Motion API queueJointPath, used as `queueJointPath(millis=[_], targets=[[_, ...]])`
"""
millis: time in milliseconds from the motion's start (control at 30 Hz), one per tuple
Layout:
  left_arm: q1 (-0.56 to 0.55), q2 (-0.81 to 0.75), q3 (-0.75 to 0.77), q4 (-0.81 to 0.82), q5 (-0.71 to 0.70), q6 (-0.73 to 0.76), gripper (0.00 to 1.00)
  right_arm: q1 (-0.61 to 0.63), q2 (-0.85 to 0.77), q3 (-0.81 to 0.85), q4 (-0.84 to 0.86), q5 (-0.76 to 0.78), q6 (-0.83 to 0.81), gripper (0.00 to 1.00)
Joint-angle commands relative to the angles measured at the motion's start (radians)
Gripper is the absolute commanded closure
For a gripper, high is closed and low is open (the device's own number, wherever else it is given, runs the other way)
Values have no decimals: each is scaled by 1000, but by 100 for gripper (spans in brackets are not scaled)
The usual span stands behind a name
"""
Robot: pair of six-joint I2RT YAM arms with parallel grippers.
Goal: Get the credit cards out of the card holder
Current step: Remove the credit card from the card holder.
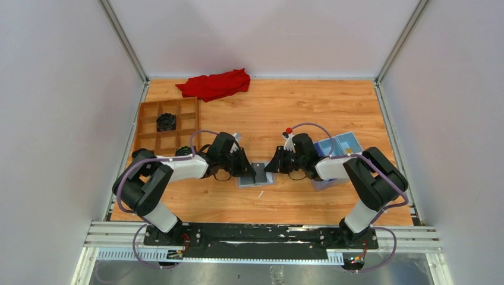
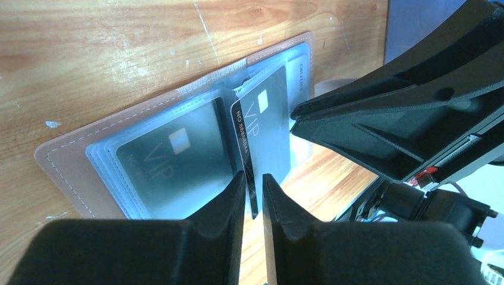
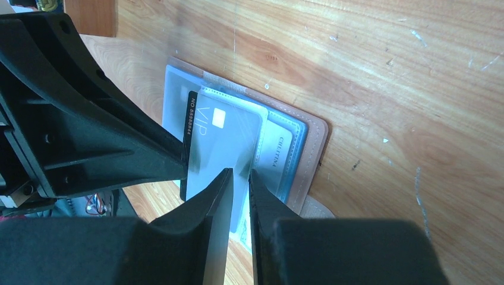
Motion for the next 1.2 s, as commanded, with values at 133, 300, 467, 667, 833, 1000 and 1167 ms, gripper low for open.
queueJointPath(millis=[133,300,467,667,833,1000,1167], targets=[[-8,-18,1,5,16,19,82,-7,5,-41,-45,22,-7,80],[-8,-25,-2,5,11,21,100,-6,-5,-51,-44,25,-6,80],[-6,-47,-23,6,-6,24,100,-8,-18,-63,-45,31,-5,80],[1,-101,-60,5,-28,37,100,-7,-29,-79,-45,38,-5,80],[13,-120,-84,6,-14,44,100,-6,-35,-79,-54,39,-13,81],[43,-143,-116,4,2,41,100,-7,-43,-76,-65,40,-20,81],[88,-183,-150,5,18,50,100,-8,-60,-59,-107,53,-47,81]])
